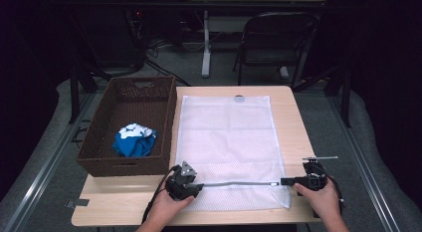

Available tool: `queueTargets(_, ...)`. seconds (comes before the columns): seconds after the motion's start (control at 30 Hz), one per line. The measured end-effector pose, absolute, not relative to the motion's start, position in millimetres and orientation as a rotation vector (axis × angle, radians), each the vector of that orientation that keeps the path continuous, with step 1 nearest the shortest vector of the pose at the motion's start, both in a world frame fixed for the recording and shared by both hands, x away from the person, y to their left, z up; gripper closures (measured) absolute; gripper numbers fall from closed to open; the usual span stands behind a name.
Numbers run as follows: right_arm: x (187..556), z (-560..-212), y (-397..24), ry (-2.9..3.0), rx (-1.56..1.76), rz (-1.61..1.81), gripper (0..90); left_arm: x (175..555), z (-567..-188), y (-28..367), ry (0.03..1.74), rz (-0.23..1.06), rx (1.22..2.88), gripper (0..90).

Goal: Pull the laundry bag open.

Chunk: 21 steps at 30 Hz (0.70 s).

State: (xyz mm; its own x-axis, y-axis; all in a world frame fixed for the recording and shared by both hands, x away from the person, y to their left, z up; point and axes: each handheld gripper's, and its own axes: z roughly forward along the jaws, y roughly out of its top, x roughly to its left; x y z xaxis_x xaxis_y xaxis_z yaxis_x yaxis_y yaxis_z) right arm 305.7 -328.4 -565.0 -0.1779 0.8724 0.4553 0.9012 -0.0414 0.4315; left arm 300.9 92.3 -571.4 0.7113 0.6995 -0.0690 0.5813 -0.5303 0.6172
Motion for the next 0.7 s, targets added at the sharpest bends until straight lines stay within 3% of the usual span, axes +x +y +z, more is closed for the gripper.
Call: queueTargets(0.7,304.2,-546.1,-320.2,-2.169,-1.934,-1.157,64.8,300.3,-571.4,90.8,0.971,0.250,2.297,55.6)
